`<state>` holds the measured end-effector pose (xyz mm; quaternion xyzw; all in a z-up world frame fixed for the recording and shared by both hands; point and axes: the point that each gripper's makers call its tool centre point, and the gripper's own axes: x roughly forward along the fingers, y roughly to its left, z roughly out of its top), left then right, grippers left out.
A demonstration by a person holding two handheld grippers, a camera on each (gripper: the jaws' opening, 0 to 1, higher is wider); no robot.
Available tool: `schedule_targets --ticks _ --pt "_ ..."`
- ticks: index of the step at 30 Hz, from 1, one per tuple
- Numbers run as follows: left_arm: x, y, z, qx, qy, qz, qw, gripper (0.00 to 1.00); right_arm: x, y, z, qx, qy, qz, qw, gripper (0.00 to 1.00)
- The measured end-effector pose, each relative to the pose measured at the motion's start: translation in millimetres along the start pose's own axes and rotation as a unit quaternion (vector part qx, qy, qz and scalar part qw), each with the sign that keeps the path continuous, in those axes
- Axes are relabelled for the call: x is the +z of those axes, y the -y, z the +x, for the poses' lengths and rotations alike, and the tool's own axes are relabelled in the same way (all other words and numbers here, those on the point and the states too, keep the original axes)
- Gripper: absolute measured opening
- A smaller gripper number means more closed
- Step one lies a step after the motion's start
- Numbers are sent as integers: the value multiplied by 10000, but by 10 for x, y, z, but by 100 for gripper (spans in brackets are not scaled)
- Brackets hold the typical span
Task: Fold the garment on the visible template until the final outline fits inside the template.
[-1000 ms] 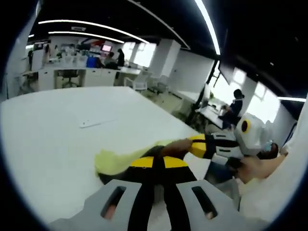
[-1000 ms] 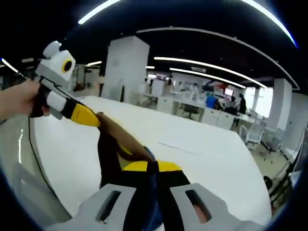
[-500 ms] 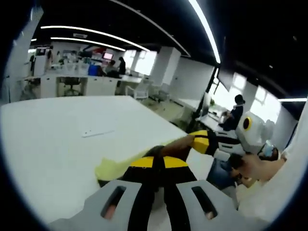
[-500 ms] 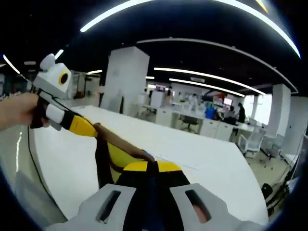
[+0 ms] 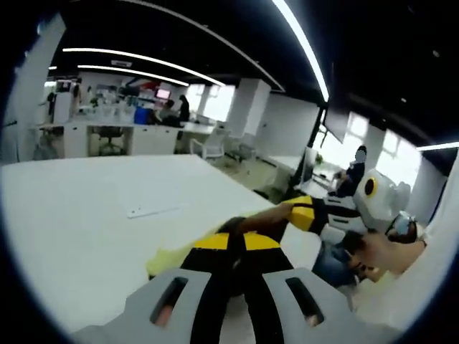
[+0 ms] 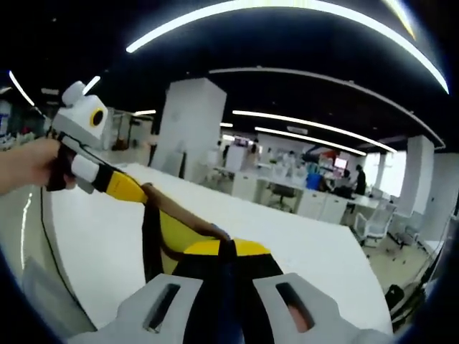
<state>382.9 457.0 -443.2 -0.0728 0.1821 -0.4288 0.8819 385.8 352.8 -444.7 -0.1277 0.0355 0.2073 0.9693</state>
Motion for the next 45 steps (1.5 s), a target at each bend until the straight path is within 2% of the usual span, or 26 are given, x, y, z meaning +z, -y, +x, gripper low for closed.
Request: schedule_targets --ticks 12,22,28,45 --pt "163 96 -121 -1 181 149 9997 1 275 -3 -95 40 267 41 9996 4" --pt "353 255 -238 1 386 388 9985 1 548 40 -232 5 553 -13 9985 4" --pt "428 324 -302 1 483 458 9978 1 641 36 -293 54 662 36 9978 4" --pt "663 636 -464 -238 920 673 9932 1 950 75 -554 14 962 -90 9953 4"
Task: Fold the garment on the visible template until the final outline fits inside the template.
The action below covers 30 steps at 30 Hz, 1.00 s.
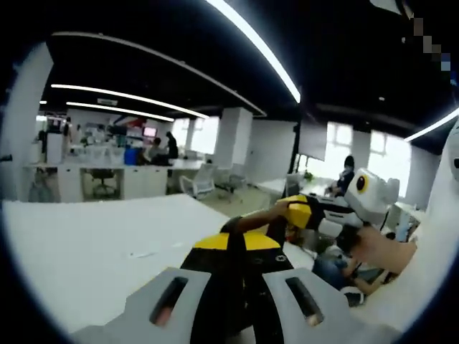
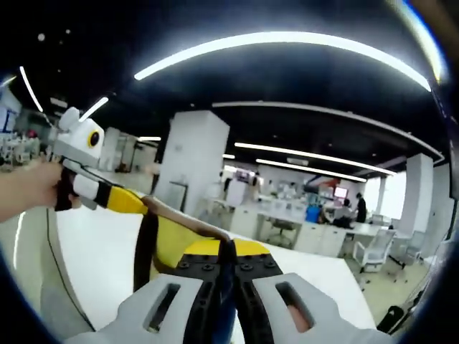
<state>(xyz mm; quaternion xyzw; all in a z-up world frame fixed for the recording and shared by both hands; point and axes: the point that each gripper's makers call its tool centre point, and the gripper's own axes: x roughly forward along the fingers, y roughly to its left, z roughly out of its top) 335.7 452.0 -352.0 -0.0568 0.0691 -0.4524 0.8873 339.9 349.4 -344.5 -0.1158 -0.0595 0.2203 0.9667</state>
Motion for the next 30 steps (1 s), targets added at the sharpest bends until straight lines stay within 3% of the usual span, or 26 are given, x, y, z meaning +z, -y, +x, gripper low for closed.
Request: schedule_targets --ticks 12,24,30 --pt "117 148 -161 -122 105 162 9997 1 200 -87 -224 153 208 -109 9996 4" --pt "69 460 -417 -355 35 138 9993 1 392 -324 -618 554 293 -343 9974 4" --pt "156 598 -510 -425 108 184 9989 1 522 -334 -681 617 435 -271 9968 4"
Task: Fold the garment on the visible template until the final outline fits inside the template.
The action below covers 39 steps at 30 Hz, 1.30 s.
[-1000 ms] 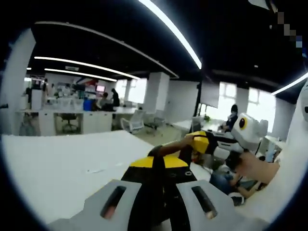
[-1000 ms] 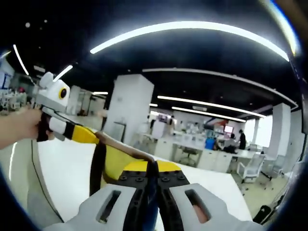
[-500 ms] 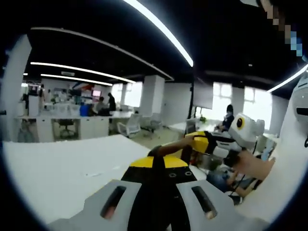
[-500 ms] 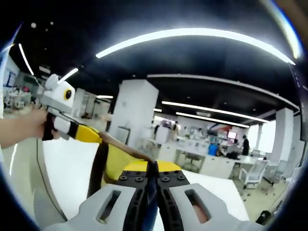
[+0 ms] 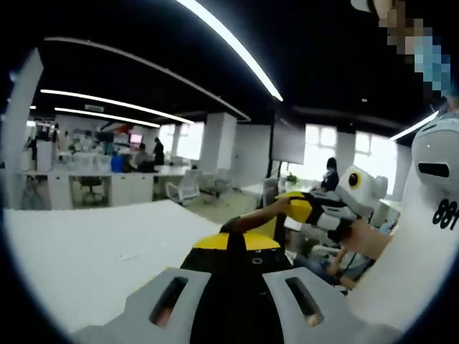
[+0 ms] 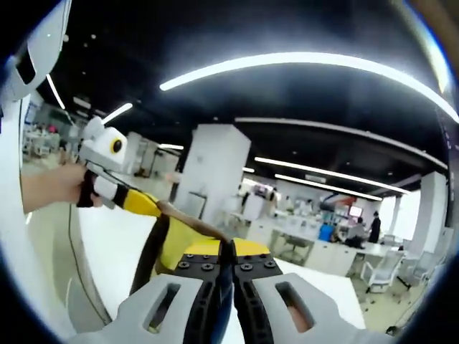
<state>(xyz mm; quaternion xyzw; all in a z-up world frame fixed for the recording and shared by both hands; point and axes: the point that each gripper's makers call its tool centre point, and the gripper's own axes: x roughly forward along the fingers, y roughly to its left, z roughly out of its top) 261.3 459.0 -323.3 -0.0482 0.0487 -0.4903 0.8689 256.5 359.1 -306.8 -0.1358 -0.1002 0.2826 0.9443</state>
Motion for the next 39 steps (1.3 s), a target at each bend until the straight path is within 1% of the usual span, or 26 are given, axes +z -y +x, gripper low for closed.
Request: schedule_targets --ticks 2,3,5,6,8,9,11,13,15,16,20,24,26,32,39 --pt "-27 -36 15 41 -58 62 10000 1 -43 6 41 -19 -33 -61 10000 4" --pt "-84 -104 43 105 -96 39 9999 1 -92 7 74 -9 -79 -95 9999 4" --pt "-232 -230 92 198 -192 -169 9995 1 -262 11 156 -7 -256 -95 9996 4" --pt "-285 -281 109 248 -211 -226 9992 1 -367 7 214 15 -310 -153 9994 4" --pt "-405 -405 145 378 -277 -281 9985 1 -574 11 308 49 -563 -219 9982 4" --pt "-474 -478 170 450 -341 -323 9979 1 -610 12 350 71 -559 -205 9982 4" --pt "-536 -595 210 561 -351 -304 9973 1 -698 20 449 137 -612 -81 9980 4" --pt "-574 -725 250 651 -369 -414 9963 1 -759 41 551 172 -674 -173 9974 4" --pt "-588 -807 278 747 -372 -524 9951 1 -795 60 622 204 -724 -218 9969 4" --pt "-588 -841 296 774 -369 -632 9943 1 -824 79 684 229 -731 -263 9967 4" --pt "-621 -932 355 848 -435 -668 9932 1 -923 150 777 245 -834 -233 9959 4" --pt "-659 -969 394 881 -527 -685 9924 1 -1002 177 807 238 -955 -222 9949 4" --pt "-677 -987 411 882 -555 -674 9923 1 -1031 185 796 234 -959 -202 9949 4" --pt "-738 -1031 503 833 -649 -692 9920 1 -1148 251 833 190 -1080 -124 9939 4" --pt "-832 -1178 629 820 -731 -761 9910 1 -1285 326 919 175 -1223 -127 9923 4"
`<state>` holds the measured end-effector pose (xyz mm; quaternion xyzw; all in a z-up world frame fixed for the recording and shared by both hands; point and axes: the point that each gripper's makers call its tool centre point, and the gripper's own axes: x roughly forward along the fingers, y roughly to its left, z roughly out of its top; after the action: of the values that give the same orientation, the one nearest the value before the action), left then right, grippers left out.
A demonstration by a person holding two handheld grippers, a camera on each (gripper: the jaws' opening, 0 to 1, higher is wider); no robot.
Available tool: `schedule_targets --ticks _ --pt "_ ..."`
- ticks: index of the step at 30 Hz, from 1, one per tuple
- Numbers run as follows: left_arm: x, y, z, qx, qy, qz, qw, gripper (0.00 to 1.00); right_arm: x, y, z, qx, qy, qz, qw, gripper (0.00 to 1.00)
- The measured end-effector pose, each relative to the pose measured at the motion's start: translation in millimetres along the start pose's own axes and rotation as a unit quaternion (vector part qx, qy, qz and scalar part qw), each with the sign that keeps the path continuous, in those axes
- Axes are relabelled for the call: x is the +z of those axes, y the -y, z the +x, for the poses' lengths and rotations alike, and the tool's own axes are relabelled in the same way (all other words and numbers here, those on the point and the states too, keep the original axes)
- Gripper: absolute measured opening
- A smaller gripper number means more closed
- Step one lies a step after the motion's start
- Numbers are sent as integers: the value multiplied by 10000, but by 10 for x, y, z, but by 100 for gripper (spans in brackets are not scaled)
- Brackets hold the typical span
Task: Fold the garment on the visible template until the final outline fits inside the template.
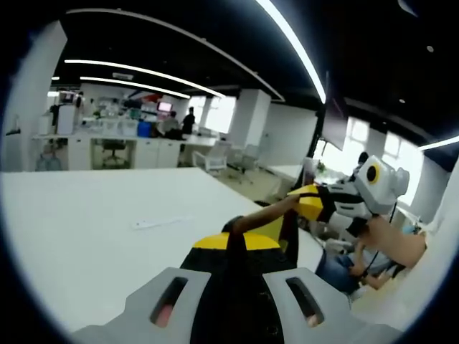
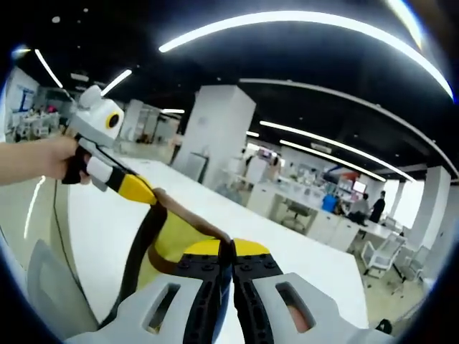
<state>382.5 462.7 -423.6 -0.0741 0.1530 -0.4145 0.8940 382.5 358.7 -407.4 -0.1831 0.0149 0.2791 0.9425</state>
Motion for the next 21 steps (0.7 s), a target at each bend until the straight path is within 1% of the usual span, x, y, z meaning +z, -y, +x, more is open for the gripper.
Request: schedule_targets --ticks 5,15,21 --pt "-53 -112 111 25 -129 -53 9999 1 -140 39 104 25 -149 96 9998 4" --pt "-114 -337 274 54 -296 -141 9994 1 -312 107 329 96 -269 191 9994 4" --pt "-219 -506 381 92 -391 -305 9987 1 -478 110 473 211 -448 250 9985 4"
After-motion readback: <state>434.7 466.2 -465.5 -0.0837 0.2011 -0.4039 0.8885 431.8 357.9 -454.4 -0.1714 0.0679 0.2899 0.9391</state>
